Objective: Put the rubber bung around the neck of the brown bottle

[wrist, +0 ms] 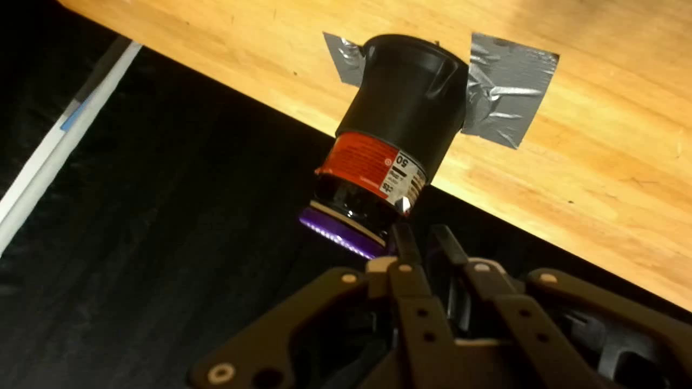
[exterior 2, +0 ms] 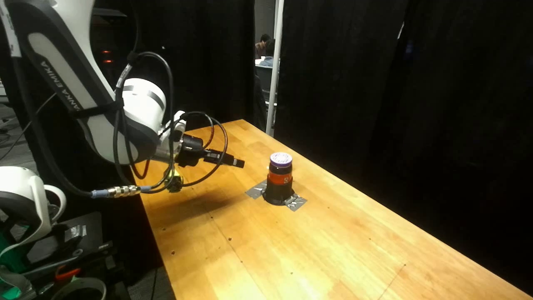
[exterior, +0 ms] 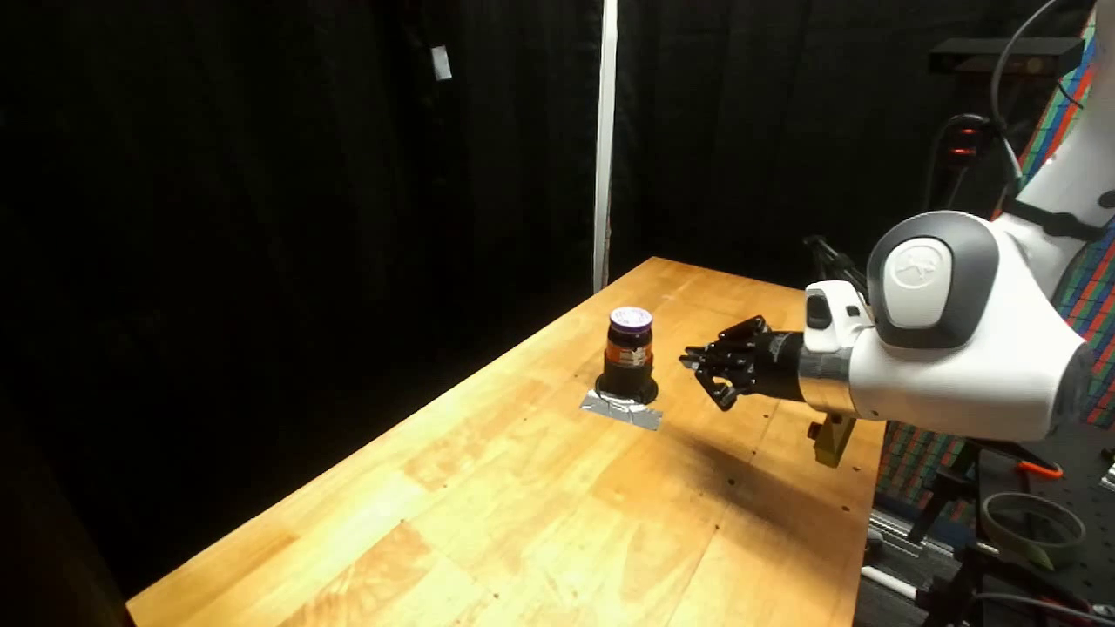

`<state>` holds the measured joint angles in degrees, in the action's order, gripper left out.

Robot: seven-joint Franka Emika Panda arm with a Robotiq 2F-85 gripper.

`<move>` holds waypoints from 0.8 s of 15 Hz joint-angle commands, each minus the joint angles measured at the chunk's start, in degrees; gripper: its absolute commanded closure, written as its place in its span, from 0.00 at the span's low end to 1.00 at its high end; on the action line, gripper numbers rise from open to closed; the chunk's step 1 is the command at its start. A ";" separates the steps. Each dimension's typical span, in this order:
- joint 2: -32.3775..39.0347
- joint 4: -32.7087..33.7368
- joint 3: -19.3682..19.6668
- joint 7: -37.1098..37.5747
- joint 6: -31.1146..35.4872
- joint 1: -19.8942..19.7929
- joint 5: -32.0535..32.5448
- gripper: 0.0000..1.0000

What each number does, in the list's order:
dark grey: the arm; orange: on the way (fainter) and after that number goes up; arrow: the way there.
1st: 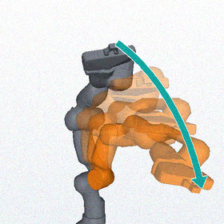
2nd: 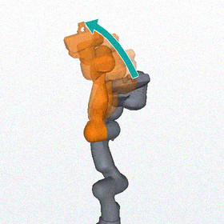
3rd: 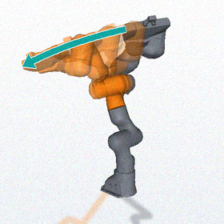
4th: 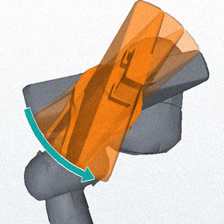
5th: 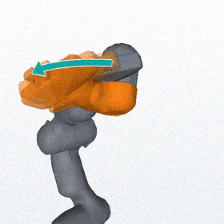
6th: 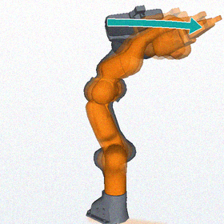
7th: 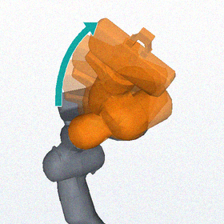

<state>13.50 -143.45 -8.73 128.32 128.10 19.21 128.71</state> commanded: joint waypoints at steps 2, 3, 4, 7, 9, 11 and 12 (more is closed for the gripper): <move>-1.06 -3.80 -6.35 0.80 -10.27 -1.31 -0.24 0.84; -0.85 -4.05 -7.12 0.71 -11.41 -1.38 -0.26 0.85; -0.88 -4.32 -7.75 0.49 -12.03 -1.51 -0.43 0.85; -5.34 -3.65 -7.95 -4.65 -3.60 -4.05 -3.00 0.57; -10.27 -1.89 -7.18 -13.02 5.43 -6.09 -7.85 0.49; -11.62 -0.12 -5.73 -21.33 10.55 -7.60 -15.64 0.33; -12.71 0.68 -5.02 -25.87 12.16 -8.10 -19.75 0.26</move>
<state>5.56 -144.07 -15.18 113.67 133.87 13.09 117.81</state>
